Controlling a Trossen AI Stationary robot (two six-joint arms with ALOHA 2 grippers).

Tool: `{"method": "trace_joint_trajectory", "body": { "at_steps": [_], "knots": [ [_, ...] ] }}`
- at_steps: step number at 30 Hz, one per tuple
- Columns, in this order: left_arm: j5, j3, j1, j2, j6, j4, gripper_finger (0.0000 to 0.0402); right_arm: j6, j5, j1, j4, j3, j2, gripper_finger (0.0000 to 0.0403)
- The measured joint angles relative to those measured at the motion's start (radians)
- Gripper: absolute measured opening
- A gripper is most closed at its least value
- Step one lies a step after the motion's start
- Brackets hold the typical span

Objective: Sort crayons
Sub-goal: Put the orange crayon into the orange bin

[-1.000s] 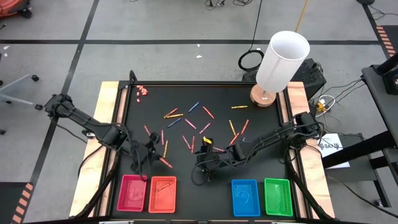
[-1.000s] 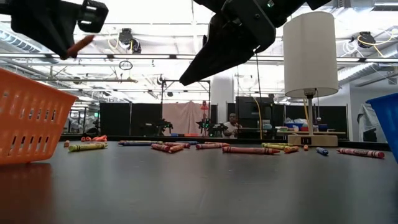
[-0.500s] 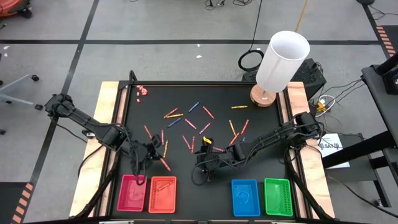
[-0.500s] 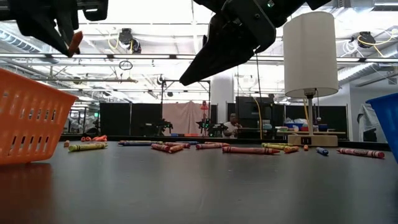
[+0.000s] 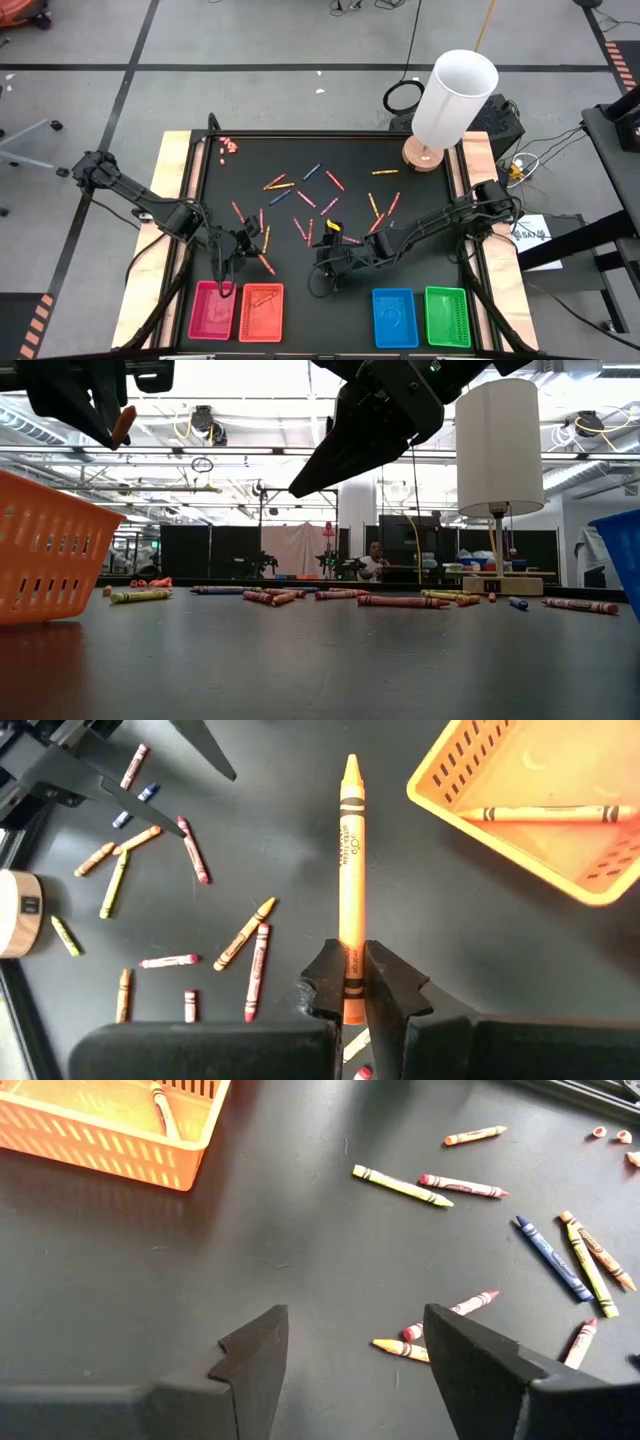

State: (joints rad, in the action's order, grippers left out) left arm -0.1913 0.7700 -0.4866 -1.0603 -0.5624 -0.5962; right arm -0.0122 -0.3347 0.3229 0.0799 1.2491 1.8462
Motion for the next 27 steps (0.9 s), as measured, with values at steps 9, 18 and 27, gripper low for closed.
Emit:
{"method": "trace_joint_trajectory", "body": {
  "at_steps": [9, 18, 27],
  "knots": [
    [0.000, 0.000, 0.000, 0.000, 0.342, 0.069, 0.0019, 0.036, 0.001, 0.000, 0.009, 0.000, 0.001, 0.0217],
    [0.010, 0.000, 0.000, 0.000, 0.919, 0.067, 0.0019, 0.037, 0.001, 0.000, 0.007, 0.000, 0.001, 0.0217],
    [0.036, 0.000, -0.105, -0.028, 1.107, 0.066, 0.0019, -0.004, 0.000, 0.000, 0.006, 0.000, 0.001, 0.0217]
  ]
}}
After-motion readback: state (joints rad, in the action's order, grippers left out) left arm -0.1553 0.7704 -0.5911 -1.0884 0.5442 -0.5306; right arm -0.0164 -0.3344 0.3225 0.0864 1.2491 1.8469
